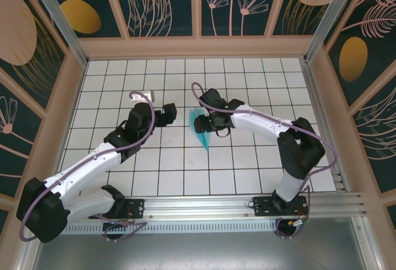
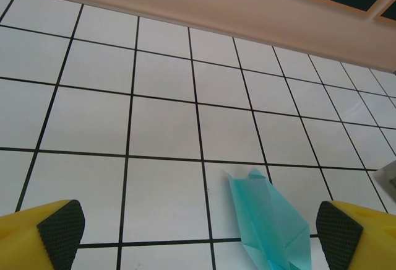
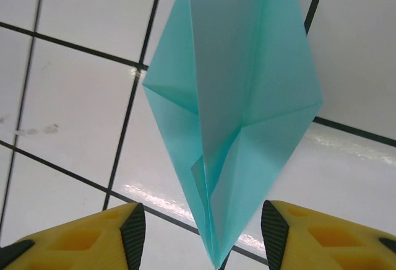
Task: Fold a paper plane with a square sheet of paper (fold left side to right side)
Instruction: Pick up the paper plane at the center of the table.
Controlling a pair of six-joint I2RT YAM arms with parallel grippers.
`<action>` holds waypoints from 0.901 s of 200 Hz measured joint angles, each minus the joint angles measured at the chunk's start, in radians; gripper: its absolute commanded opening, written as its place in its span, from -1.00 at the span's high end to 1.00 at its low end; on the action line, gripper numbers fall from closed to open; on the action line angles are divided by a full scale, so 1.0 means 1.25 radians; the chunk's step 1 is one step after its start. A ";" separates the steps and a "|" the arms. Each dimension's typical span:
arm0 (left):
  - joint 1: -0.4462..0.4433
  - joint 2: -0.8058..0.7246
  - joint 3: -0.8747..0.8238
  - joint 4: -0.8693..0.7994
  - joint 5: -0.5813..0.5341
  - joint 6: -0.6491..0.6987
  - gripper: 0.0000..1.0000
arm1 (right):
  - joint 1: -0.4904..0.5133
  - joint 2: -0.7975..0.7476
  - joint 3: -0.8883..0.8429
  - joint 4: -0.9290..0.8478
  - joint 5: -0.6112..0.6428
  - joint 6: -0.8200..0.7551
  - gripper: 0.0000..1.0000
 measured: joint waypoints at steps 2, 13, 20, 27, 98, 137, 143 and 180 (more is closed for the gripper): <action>0.000 0.000 0.000 0.000 -0.001 0.000 -0.97 | 0.002 0.005 0.003 -0.004 0.002 0.000 -0.13; 0.000 -0.001 0.000 0.000 -0.002 0.000 -0.97 | 0.007 0.029 0.016 -0.013 0.013 0.000 -0.13; 0.000 -0.002 0.000 0.000 -0.004 0.000 -0.97 | 0.009 0.042 0.022 -0.017 0.017 0.000 -0.13; 0.000 -0.003 0.000 0.000 -0.006 0.000 -0.97 | 0.010 0.054 0.026 -0.019 0.019 0.000 -0.13; 0.000 -0.006 0.000 0.000 -0.019 0.000 -0.97 | 0.015 0.141 0.075 -0.032 0.033 -0.010 0.04; 0.000 -0.006 0.000 0.000 -0.020 0.001 -0.97 | 0.017 0.165 0.092 -0.035 0.038 -0.013 0.24; 0.000 -0.006 0.000 0.000 -0.020 0.000 -0.97 | 0.017 0.169 0.094 -0.036 0.039 -0.015 0.28; 0.000 -0.006 0.000 -0.001 -0.021 0.001 -0.97 | 0.018 0.187 0.100 -0.041 0.049 -0.014 0.75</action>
